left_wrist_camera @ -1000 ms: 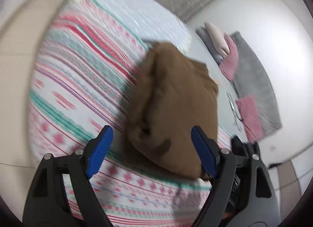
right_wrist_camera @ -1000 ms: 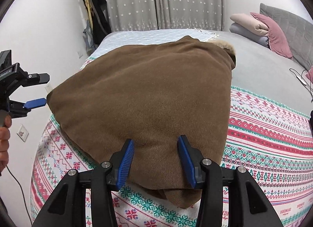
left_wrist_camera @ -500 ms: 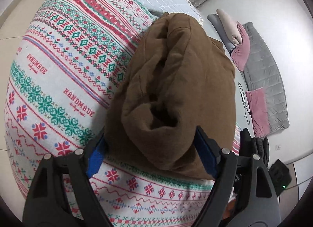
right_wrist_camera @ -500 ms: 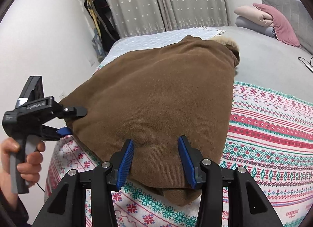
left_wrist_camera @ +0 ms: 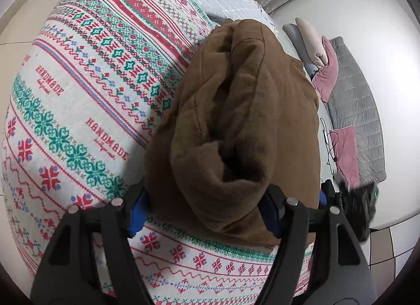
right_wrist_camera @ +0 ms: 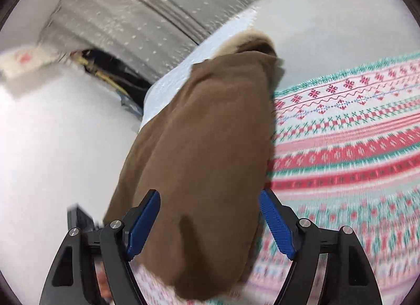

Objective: Fold large clothes

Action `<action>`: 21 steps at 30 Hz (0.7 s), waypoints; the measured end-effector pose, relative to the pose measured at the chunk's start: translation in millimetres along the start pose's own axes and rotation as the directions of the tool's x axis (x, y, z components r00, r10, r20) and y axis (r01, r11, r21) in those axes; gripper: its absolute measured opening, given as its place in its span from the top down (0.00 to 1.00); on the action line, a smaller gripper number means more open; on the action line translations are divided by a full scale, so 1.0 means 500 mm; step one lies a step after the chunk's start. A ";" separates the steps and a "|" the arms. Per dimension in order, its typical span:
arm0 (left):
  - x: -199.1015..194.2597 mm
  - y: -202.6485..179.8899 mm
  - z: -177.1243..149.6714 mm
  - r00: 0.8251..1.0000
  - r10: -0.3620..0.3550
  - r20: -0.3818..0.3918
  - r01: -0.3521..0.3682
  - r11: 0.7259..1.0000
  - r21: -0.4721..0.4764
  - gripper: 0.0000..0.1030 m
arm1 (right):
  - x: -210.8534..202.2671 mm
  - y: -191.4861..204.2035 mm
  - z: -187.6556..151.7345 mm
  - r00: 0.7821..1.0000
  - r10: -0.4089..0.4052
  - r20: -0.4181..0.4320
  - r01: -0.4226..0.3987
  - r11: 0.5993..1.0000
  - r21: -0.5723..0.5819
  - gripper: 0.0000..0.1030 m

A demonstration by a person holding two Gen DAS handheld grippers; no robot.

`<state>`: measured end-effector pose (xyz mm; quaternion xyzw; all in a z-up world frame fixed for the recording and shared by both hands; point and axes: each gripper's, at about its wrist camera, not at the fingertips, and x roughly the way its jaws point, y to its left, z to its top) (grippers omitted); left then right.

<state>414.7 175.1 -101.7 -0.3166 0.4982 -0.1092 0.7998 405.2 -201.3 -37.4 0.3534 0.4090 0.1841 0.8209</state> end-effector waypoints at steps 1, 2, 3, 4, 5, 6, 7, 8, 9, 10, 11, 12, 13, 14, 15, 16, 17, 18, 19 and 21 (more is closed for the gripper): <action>0.002 0.000 0.000 1.000 0.000 0.001 0.000 1.000 0.001 0.30 | 0.016 -0.009 0.026 1.000 0.024 -0.008 -0.024 1.000 0.019 0.23; 0.006 -0.001 -0.002 1.000 0.001 0.002 -0.001 1.000 0.002 0.30 | 0.027 -0.014 0.041 0.999 0.039 -0.012 -0.039 0.999 0.031 0.23; 0.009 -0.004 -0.002 1.000 0.003 0.004 -0.003 1.000 0.004 0.29 | 0.049 -0.025 0.067 0.998 0.054 -0.022 -0.053 0.997 0.063 0.23; 0.011 -0.006 -0.002 1.000 0.006 0.005 -0.006 1.000 0.007 0.29 | 0.068 -0.033 0.083 0.998 0.048 -0.031 -0.045 0.995 0.085 0.23; 0.012 -0.008 -0.001 1.000 0.008 0.006 -0.008 1.000 0.009 0.29 | 0.080 -0.037 0.092 0.999 0.040 -0.038 -0.036 0.995 0.095 0.23; 0.011 -0.011 -0.001 1.000 0.008 0.007 -0.008 1.000 0.011 0.29 | 0.104 -0.045 0.111 0.998 0.027 -0.052 -0.021 0.995 0.101 0.23; 0.012 -0.012 -0.001 1.000 0.005 0.006 -0.005 1.000 0.013 0.28 | 0.121 -0.051 0.125 0.998 0.018 -0.061 -0.012 0.994 0.107 0.23; 0.012 -0.010 0.001 1.000 0.002 0.005 -0.002 1.000 0.012 0.28 | 0.133 -0.055 0.134 0.998 0.017 -0.068 -0.009 0.993 0.117 0.23; 0.013 -0.009 0.002 1.000 -0.004 0.003 0.004 1.000 0.011 0.27 | 0.145 -0.061 0.144 0.997 0.026 -0.072 -0.017 0.991 0.131 0.22; 0.015 -0.008 0.004 1.000 -0.013 0.000 0.013 1.000 0.010 0.27 | 0.156 -0.069 0.154 0.996 0.043 -0.074 -0.032 0.988 0.153 0.21; 0.016 -0.007 0.005 1.000 -0.020 -0.003 0.020 1.000 0.007 0.26 | 0.166 -0.078 0.163 0.995 0.070 -0.073 -0.056 0.982 0.181 0.21; 0.019 -0.007 0.007 1.000 -0.027 -0.005 0.027 1.000 0.005 0.25 | 0.175 -0.085 0.169 0.993 0.091 -0.073 -0.075 0.977 0.200 0.19; 0.020 -0.008 0.008 0.999 -0.031 -0.007 0.031 1.000 0.004 0.24 | 0.181 -0.087 0.173 0.992 0.100 -0.075 -0.083 0.975 0.206 0.19; 0.021 -0.008 0.008 0.999 -0.032 -0.006 0.032 0.999 0.004 0.24 | 0.190 -0.089 0.179 0.991 0.107 -0.079 -0.088 0.974 0.207 0.19; 0.022 -0.009 0.009 0.999 -0.033 -0.006 0.033 0.999 0.002 0.24 | 0.197 -0.088 0.184 0.991 0.109 -0.080 -0.091 0.976 0.200 0.19; 0.023 -0.010 0.009 0.999 -0.035 -0.004 0.035 0.999 0.000 0.24 | 0.203 -0.086 0.188 0.991 0.104 -0.082 -0.087 0.978 0.190 0.18; 0.023 -0.011 0.009 0.999 -0.033 -0.001 0.033 0.999 0.000 0.24 | 0.209 -0.082 0.191 0.992 0.099 -0.083 -0.082 0.980 0.180 0.18; 0.024 -0.013 0.008 1.000 -0.028 0.002 0.028 1.000 -0.001 0.24 | 0.212 -0.078 0.193 0.993 0.087 -0.081 -0.072 0.983 0.169 0.19; 0.024 -0.016 0.008 1.000 -0.022 0.006 0.022 1.000 0.001 0.26 | 0.213 -0.075 0.193 0.994 0.077 -0.079 -0.063 0.985 0.160 0.19; 0.024 -0.021 0.007 1.000 -0.015 0.013 0.015 1.000 0.008 0.30 | 0.213 -0.062 0.193 0.996 0.047 -0.074 -0.038 0.991 0.126 0.22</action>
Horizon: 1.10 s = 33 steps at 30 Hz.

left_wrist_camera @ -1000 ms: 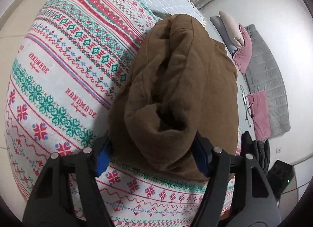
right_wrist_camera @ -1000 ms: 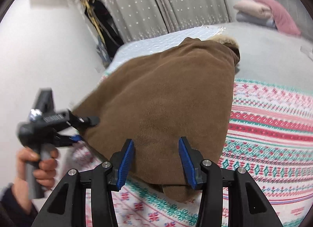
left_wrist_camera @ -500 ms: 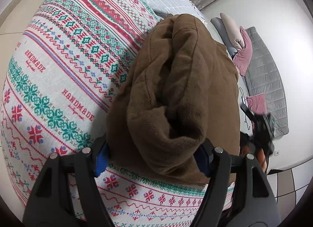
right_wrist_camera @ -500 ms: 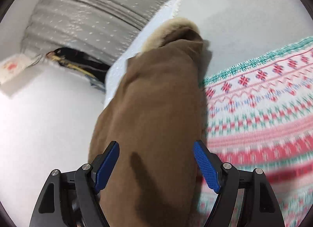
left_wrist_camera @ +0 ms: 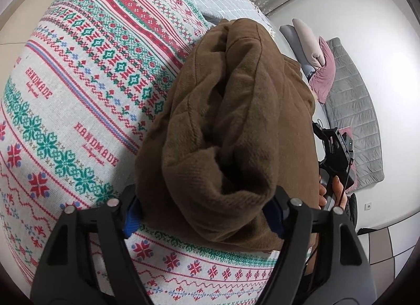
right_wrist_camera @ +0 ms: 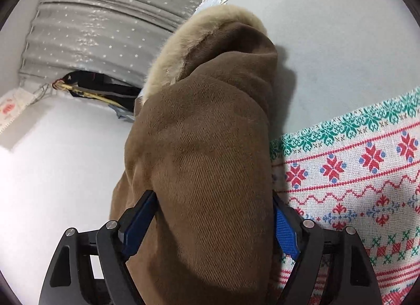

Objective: Fold large clothes

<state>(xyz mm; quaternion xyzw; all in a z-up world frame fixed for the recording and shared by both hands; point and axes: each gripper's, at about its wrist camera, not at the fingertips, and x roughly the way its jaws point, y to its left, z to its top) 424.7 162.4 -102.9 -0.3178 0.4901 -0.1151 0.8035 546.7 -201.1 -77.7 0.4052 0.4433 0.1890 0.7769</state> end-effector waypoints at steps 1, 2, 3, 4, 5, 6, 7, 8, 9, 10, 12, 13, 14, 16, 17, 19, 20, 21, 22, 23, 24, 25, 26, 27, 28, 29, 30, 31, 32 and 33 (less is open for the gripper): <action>0.000 -0.003 -0.001 1.000 0.003 0.003 -0.003 1.000 0.005 0.33 | 0.003 0.007 -0.002 1.000 -0.009 0.004 0.009 1.000 -0.009 0.24; 0.000 -0.007 -0.001 1.000 0.003 0.006 -0.003 1.000 0.006 0.34 | 0.006 0.012 -0.004 1.000 -0.016 0.008 0.016 1.000 -0.014 0.28; 0.000 -0.010 0.000 1.000 0.005 0.009 -0.005 1.000 0.006 0.37 | 0.005 0.016 -0.006 1.000 -0.022 0.012 0.022 1.000 -0.022 0.31; 0.000 -0.013 -0.001 1.000 0.008 0.013 -0.008 1.000 0.007 0.41 | 0.005 0.022 -0.007 0.999 -0.032 0.018 0.033 0.999 -0.035 0.33; 0.000 -0.017 -0.001 1.000 0.012 0.016 -0.013 1.000 0.012 0.43 | 0.003 0.025 -0.011 0.999 -0.040 0.022 0.041 0.998 -0.044 0.37; -0.001 -0.022 -0.001 1.000 0.019 0.022 -0.019 1.000 0.016 0.47 | 0.003 0.034 -0.013 0.998 -0.058 0.030 0.060 0.996 -0.058 0.38; -0.004 -0.030 -0.002 0.999 0.025 0.033 -0.026 1.000 0.017 0.51 | 0.003 0.039 -0.019 0.997 -0.067 0.035 0.069 0.995 -0.065 0.41; -0.007 -0.037 -0.003 0.999 0.032 0.044 -0.033 0.999 0.022 0.53 | 0.003 0.050 -0.021 0.995 -0.084 0.046 0.088 0.993 -0.079 0.43; -0.008 -0.041 -0.003 0.998 0.038 0.051 -0.039 0.999 0.027 0.56 | 0.003 0.063 -0.024 0.993 -0.107 0.058 0.112 0.989 -0.099 0.46; -0.011 -0.048 -0.003 0.997 0.043 0.064 -0.045 0.998 0.033 0.59 | 0.008 0.081 -0.038 0.990 -0.123 0.067 0.130 0.985 -0.113 0.47; -0.017 -0.050 0.000 0.996 0.040 0.081 -0.042 0.999 0.030 0.62 | 0.013 0.097 -0.035 0.986 -0.146 0.080 0.156 0.978 -0.137 0.50; -0.020 -0.052 0.000 0.995 0.036 0.088 -0.039 0.999 0.028 0.64 | 0.013 0.109 -0.037 0.984 -0.156 0.090 0.168 0.974 -0.154 0.51; -0.024 -0.053 0.001 0.995 0.031 0.097 -0.033 0.999 0.025 0.65 | 0.011 0.120 -0.040 0.982 -0.162 0.098 0.177 0.969 -0.171 0.53; -0.031 -0.057 0.002 0.993 0.023 0.114 -0.027 0.999 0.026 0.66 | 0.008 0.145 -0.051 0.979 -0.170 0.114 0.191 0.960 -0.205 0.55; -0.034 -0.058 0.002 0.992 0.019 0.122 -0.022 0.999 0.025 0.66 | 0.009 0.162 -0.057 0.977 -0.175 0.122 0.199 0.954 -0.223 0.56; -0.042 -0.057 0.000 0.990 -0.003 0.140 0.000 1.000 0.019 0.67 | -0.002 0.179 -0.067 0.975 -0.179 0.136 0.208 0.945 -0.252 0.58; -0.047 -0.057 -0.001 0.989 -0.017 0.147 0.014 1.000 0.018 0.67 | -0.007 0.182 -0.056 0.974 -0.176 0.143 0.209 0.942 -0.264 0.59; -0.054 -0.061 0.000 0.987 -0.037 0.156 0.035 0.999 0.014 0.68 | -0.012 0.195 -0.058 0.973 -0.171 0.153 0.208 0.938 -0.277 0.60; -0.061 -0.067 0.000 0.984 -0.060 0.166 0.059 0.998 0.013 0.68 | -0.020 0.205 -0.061 0.973 -0.168 0.160 0.209 0.935 -0.287 0.60; -0.070 -0.077 -0.001 0.981 -0.079 0.176 0.077 0.997 0.018 0.68 | -0.024 0.214 -0.070 0.972 -0.166 0.165 0.209 0.932 -0.297 0.61; -0.076 -0.085 -0.002 0.979 -0.091 0.181 0.087 0.996 0.027 0.68 | -0.031 0.233 -0.076 0.970 -0.164 0.177 0.215 0.922 -0.323 0.62; -0.082 -0.098 -0.004 0.977 -0.103 0.185 0.097 0.994 0.042 0.68 | -0.039 0.239 -0.080 0.969 -0.164 0.183 0.219 0.916 -0.337 0.62; -0.087 -0.110 -0.008 0.977 -0.112 0.184 0.103 0.993 0.058 0.68 | -0.046 0.251 -0.082 0.967 -0.165 0.193 0.226 0.906 -0.359 0.62; -0.088 -0.120 -0.010 0.976 -0.117 0.181 0.107 0.992 0.065 0.68 | -0.063 0.269 -0.087 0.965 -0.159 0.206 0.229 0.895 -0.382 0.63; -0.092 -0.129 -0.015 0.975 -0.133 0.176 0.122 0.990 0.070 0.68 | -0.079 0.280 -0.091 0.965 -0.152 0.215 0.228 0.891 -0.393 0.63; -0.096 -0.137 -0.021 0.974 -0.153 0.169 0.142 0.987 0.073 0.68 | -0.101 0.289 -0.099 0.963 -0.145 0.226 0.227 0.887 -0.401 0.63; -0.101 -0.146 -0.026 0.972 -0.168 0.166 0.158 0.985 0.075 0.68 | -0.121 0.297 -0.102 0.961 -0.140 0.238 0.230 0.883 -0.408 0.64; -0.108 -0.156 -0.033 0.969 -0.183 0.164 0.171 0.982 0.082 0.68 | -0.143 0.301 -0.105 0.958 -0.139 0.250 0.236 0.878 -0.416 0.64; -0.118 -0.172 -0.043 0.967 -0.197 0.163 0.183 0.978 0.096 0.68 | -0.160 0.305 -0.109 0.957 -0.136 0.257 0.238 0.875 -0.421 0.64; -0.124 -0.182 -0.052 0.965 -0.205 0.162 0.190 0.976 0.106 0.68 | -0.185 0.309 -0.116 0.955 -0.132 0.267 0.240 0.871 -0.428 0.64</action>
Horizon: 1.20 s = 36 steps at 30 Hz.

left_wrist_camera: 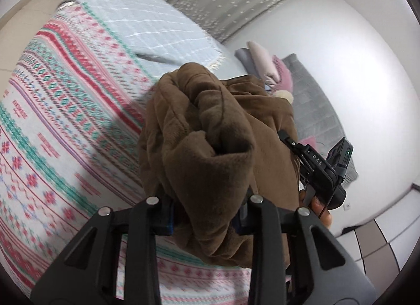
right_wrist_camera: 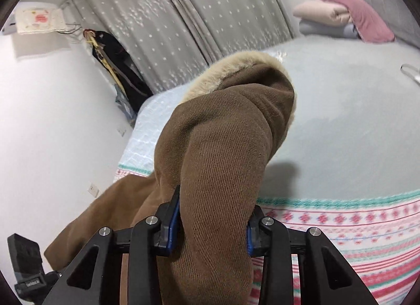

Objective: Fold large clothes

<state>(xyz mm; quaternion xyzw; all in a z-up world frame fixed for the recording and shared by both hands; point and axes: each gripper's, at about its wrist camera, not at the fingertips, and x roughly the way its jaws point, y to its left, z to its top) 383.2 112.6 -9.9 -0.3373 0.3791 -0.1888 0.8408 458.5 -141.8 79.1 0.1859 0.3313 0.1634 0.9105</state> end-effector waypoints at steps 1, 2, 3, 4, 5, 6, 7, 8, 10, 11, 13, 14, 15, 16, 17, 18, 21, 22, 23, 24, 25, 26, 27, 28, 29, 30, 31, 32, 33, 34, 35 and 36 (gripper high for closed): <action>-0.010 -0.021 -0.012 1.000 -0.013 -0.002 0.013 1.000 0.016 0.68 | -0.033 0.000 -0.002 1.000 -0.002 0.011 0.003 1.000 -0.011 0.64; -0.021 -0.040 -0.027 1.000 -0.025 -0.007 0.025 0.999 0.028 0.68 | -0.062 -0.003 -0.006 1.000 -0.004 0.019 0.004 1.000 -0.018 0.64; -0.029 -0.052 -0.040 0.999 -0.033 -0.010 0.034 0.999 0.035 0.68 | -0.093 -0.007 -0.012 1.000 -0.003 0.024 0.004 1.000 -0.021 0.64; -0.041 -0.070 -0.062 0.999 -0.048 -0.016 0.048 0.998 0.047 0.68 | -0.123 -0.013 -0.019 1.000 -0.001 0.027 0.002 1.000 -0.021 0.64; -0.049 -0.084 -0.080 0.998 -0.054 -0.022 0.055 0.997 0.063 0.68 | -0.153 -0.022 -0.028 1.000 0.003 0.028 -0.003 1.000 -0.016 0.64; -0.055 -0.104 -0.103 0.998 -0.053 -0.034 0.056 0.994 0.090 0.68 | -0.180 -0.034 -0.037 1.000 0.006 0.027 -0.006 1.000 -0.012 0.64; -0.061 -0.121 -0.125 0.997 -0.056 -0.045 0.061 0.992 0.113 0.68 | -0.211 -0.043 -0.051 1.000 0.004 0.024 -0.003 1.000 -0.010 0.64; -0.068 -0.141 -0.150 0.996 -0.062 -0.062 0.070 0.987 0.142 0.68 | -0.235 -0.052 -0.065 1.000 -0.003 0.017 0.003 1.000 -0.010 0.64; -0.080 -0.162 -0.191 0.994 -0.065 -0.087 0.080 0.980 0.181 0.68 | -0.275 -0.068 -0.092 1.000 -0.009 -0.001 0.009 1.000 -0.001 0.64; -0.090 -0.171 -0.219 0.992 -0.070 -0.104 0.089 0.977 0.193 0.68 | -0.290 -0.076 -0.100 1.000 -0.008 -0.006 0.008 1.000 0.005 0.64; -0.104 -0.175 -0.266 0.990 -0.065 -0.122 0.091 0.972 0.217 0.68 | -0.318 -0.099 -0.135 1.000 -0.003 -0.028 0.004 1.000 0.029 0.64; -0.108 -0.173 -0.294 0.990 -0.045 -0.132 0.075 0.970 0.231 0.68 | -0.325 -0.109 -0.153 0.999 0.003 -0.039 -0.002 0.999 0.035 0.64; -0.109 -0.168 -0.311 0.989 -0.034 -0.141 0.066 0.970 0.235 0.68 | -0.334 -0.118 -0.174 0.999 0.015 -0.049 -0.013 0.999 0.041 0.64; -0.106 -0.157 -0.338 0.987 -0.013 -0.158 0.051 0.970 0.239 0.68 | -0.339 -0.128 -0.189 0.998 0.021 -0.056 -0.019 0.999 0.044 0.64; -0.097 -0.142 -0.362 0.984 0.017 -0.180 0.028 0.970 0.243 0.68 | -0.337 -0.138 -0.222 0.997 0.023 -0.068 -0.020 0.999 0.043 0.64; -0.084 -0.127 -0.377 0.979 0.044 -0.201 0.006 0.971 0.240 0.68 | -0.326 -0.149 -0.244 0.995 0.013 -0.095 -0.009 0.999 0.050 0.64; -0.054 -0.085 -0.421 0.960 0.112 -0.258 -0.054 0.973 0.222 0.65 | -0.278 -0.223 -0.302 0.962 -0.071 -0.264 0.099 0.990 0.096 0.59; -0.053 -0.077 -0.430 0.957 0.122 -0.263 -0.061 0.972 0.229 0.64 | -0.263 -0.270 -0.326 0.951 -0.071 -0.302 0.129 0.975 0.178 0.58; -0.056 -0.080 -0.433 0.958 0.131 -0.255 -0.066 0.967 0.248 0.64 | -0.262 -0.309 -0.337 0.951 -0.033 -0.307 0.117 0.959 0.258 0.53; -0.061 -0.086 -0.435 0.959 0.140 -0.245 -0.070 0.959 0.274 0.63 | -0.264 -0.329 -0.339 0.953 0.010 -0.303 0.087 0.948 0.306 0.51; -0.065 -0.090 -0.435 0.960 0.148 -0.237 -0.074 0.953 0.293 0.61 | -0.269 -0.336 -0.335 0.954 0.039 -0.298 0.063 0.944 0.325 0.51; -0.067 -0.090 -0.435 0.959 0.150 -0.240 -0.075 0.953 0.295 0.61 | -0.274 -0.333 -0.329 0.955 0.036 -0.295 0.060 0.948 0.312 0.50; -0.068 -0.086 -0.437 0.958 0.148 -0.245 -0.075 0.956 0.285 0.60 | -0.275 -0.321 -0.328 0.955 0.003 -0.298 0.083 0.957 0.278 0.50; -0.069 -0.077 -0.435 0.956 0.141 -0.258 -0.071 0.962 0.263 0.58 | -0.274 -0.311 -0.329 0.954 -0.024 -0.298 0.103 0.962 0.254 0.49; -0.068 -0.070 -0.430 0.953 0.129 -0.275 -0.063 0.969 0.237 0.58 | -0.273 -0.302 -0.332 0.954 -0.048 -0.297 0.122 0.964 0.235 0.48; -0.068 -0.064 -0.428 0.950 0.120 -0.288 -0.056 0.974 0.220 0.56 | -0.275 -0.295 -0.331 0.954 -0.063 -0.294 0.133 0.965 0.225 0.47; -0.072 -0.058 -0.421 0.945 0.103 -0.309 -0.045 0.981 0.190 0.55 | -0.278 -0.293 -0.331 0.954 -0.068 -0.293 0.138 0.965 0.225 0.46; -0.081 -0.054 -0.415 0.941 0.083 -0.329 -0.033 0.987 0.156 0.55 | -0.281 -0.294 -0.330 0.953 -0.073 -0.293 0.142 0.964 0.223 0.45; -0.080 -0.046 -0.403 0.938 0.070 -0.340 -0.026 0.991 0.133 0.54 | -0.281 -0.292 -0.329 0.953 -0.080 -0.293 0.147 0.965 0.216 0.44; -0.092 -0.044 -0.391 0.934 0.054 -0.353 -0.018 0.994 0.105 0.54 | -0.297 -0.284 -0.330 0.952 -0.093 -0.291 0.157 0.967 0.203 0.42; -0.100 -0.046 -0.387 0.932 0.054 -0.359 -0.020 0.995 0.097 0.54 | -0.306 -0.279 -0.327 0.950 -0.124 -0.285 0.181 0.967 0.181 0.40; -0.103 -0.049 -0.383 0.931 0.059 -0.361 -0.025 0.995 0.099 0.53 | -0.306 -0.280 -0.324 0.950 -0.150 -0.276 0.200 0.966 0.166 0.39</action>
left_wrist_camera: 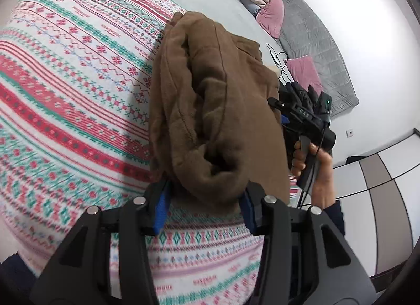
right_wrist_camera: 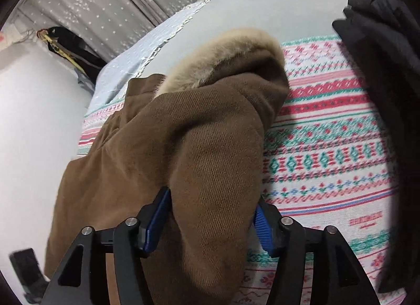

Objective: Fold large clothes

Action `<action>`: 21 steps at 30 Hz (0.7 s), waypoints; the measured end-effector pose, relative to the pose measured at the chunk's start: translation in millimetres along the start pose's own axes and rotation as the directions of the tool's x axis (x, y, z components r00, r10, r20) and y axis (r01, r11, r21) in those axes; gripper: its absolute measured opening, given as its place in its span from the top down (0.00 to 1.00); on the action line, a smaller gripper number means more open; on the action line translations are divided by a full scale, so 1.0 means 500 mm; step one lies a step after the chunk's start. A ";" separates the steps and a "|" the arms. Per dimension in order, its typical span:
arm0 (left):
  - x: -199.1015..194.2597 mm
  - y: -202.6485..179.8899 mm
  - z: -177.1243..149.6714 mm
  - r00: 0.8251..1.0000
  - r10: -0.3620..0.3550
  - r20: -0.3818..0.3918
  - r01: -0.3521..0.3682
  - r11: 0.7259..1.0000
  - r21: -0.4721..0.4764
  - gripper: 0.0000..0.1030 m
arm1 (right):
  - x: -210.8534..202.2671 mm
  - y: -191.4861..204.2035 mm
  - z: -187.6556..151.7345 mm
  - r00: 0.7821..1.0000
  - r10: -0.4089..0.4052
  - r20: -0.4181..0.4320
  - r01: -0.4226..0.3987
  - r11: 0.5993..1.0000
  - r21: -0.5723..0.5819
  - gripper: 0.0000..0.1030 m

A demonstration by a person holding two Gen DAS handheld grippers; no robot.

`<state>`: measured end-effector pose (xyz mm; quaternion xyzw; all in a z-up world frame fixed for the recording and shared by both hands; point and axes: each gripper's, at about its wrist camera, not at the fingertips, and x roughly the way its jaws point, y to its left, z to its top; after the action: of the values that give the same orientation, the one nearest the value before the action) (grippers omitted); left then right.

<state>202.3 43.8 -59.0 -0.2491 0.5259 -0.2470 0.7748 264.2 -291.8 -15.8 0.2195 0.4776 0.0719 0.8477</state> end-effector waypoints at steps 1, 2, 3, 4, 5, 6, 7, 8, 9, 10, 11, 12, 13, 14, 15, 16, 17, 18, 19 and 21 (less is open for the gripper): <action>-0.009 -0.004 0.003 1.000 0.012 0.003 -0.012 1.000 0.010 0.53 | -0.010 0.005 0.000 1.000 -0.028 0.015 0.028 1.000 -0.013 0.39; -0.017 -0.010 0.004 1.000 0.028 0.010 -0.028 0.999 0.026 0.53 | -0.022 0.013 0.000 0.997 -0.070 0.036 0.071 0.997 -0.034 0.37; -0.025 -0.018 0.006 0.998 0.056 0.022 -0.057 0.997 0.047 0.54 | -0.038 0.023 0.000 0.991 -0.118 0.066 0.123 0.990 -0.063 0.37; -0.033 -0.025 0.010 0.997 0.073 0.040 -0.075 0.995 0.064 0.54 | -0.048 0.030 -0.001 0.986 -0.145 0.086 0.152 0.985 -0.084 0.37; -0.044 -0.035 0.014 0.993 0.097 0.062 -0.102 0.991 0.084 0.54 | -0.058 0.037 -0.005 0.982 -0.160 0.104 0.170 0.980 -0.098 0.37; -0.054 -0.041 0.018 0.990 0.112 0.086 -0.121 0.987 0.102 0.54 | -0.069 0.041 -0.006 0.982 -0.154 0.112 0.165 0.981 -0.099 0.38; -0.067 -0.051 0.023 0.986 0.122 0.117 -0.136 0.983 0.121 0.54 | -0.073 0.044 -0.005 0.983 -0.146 0.110 0.156 0.983 -0.094 0.38; -0.077 -0.059 0.029 0.982 0.122 0.145 -0.142 0.980 0.137 0.54 | -0.076 0.051 -0.004 0.985 -0.137 0.108 0.146 0.986 -0.086 0.40; -0.082 -0.072 0.037 0.979 0.116 0.169 -0.143 0.976 0.162 0.54 | -0.083 0.056 -0.007 0.986 -0.130 0.107 0.139 0.987 -0.082 0.42; -0.080 -0.081 0.043 0.979 0.112 0.169 -0.142 0.973 0.183 0.54 | -0.089 0.064 -0.011 0.987 -0.124 0.104 0.133 0.987 -0.088 0.45; -0.075 -0.088 0.050 0.980 0.105 0.167 -0.138 0.970 0.201 0.54 | -0.085 0.071 -0.008 0.987 -0.121 0.103 0.130 0.987 -0.095 0.46; -0.068 -0.098 0.055 0.981 0.091 0.170 -0.129 0.966 0.225 0.54 | -0.091 0.089 -0.013 0.988 -0.113 0.106 0.125 0.986 -0.111 0.46; -0.056 -0.113 0.058 0.981 0.087 0.171 -0.130 0.958 0.256 0.54 | -0.091 0.106 -0.015 0.988 -0.107 0.109 0.120 0.985 -0.123 0.46; -0.041 -0.129 0.060 0.981 0.094 0.169 -0.140 0.947 0.290 0.54 | -0.083 0.129 -0.018 0.989 -0.098 0.110 0.113 0.984 -0.138 0.46; -0.033 -0.136 0.063 0.981 0.097 0.166 -0.145 0.939 0.313 0.54 | -0.082 0.144 -0.023 0.990 -0.092 0.111 0.109 0.982 -0.155 0.46; -0.017 -0.151 0.063 0.980 0.106 0.167 -0.158 0.926 0.343 0.54 | -0.083 0.163 -0.030 0.990 -0.088 0.113 0.108 0.978 -0.181 0.46; 0.001 -0.160 0.065 0.978 0.123 0.168 -0.178 0.915 0.361 0.54 | -0.077 0.174 -0.038 0.989 -0.090 0.113 0.111 0.975 -0.195 0.46; 0.013 -0.163 0.070 0.976 0.141 0.167 -0.194 0.909 0.368 0.54 | -0.080 0.190 -0.051 0.990 -0.094 0.109 0.116 0.970 -0.215 0.46; 0.033 -0.163 0.075 0.972 0.170 0.162 -0.220 0.902 0.372 0.54 | -0.083 0.203 -0.064 0.990 -0.093 0.101 0.115 0.966 -0.230 0.47; 0.060 -0.153 0.084 0.963 0.221 0.155 -0.264 0.893 0.365 0.63 | -0.084 0.217 -0.083 0.991 -0.100 0.087 0.119 0.961 -0.251 0.56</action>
<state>242.0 -27.9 -16.9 -0.0387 0.4513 -0.2322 0.8608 216.2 -196.2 46.1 0.0838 0.4444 0.0777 0.8885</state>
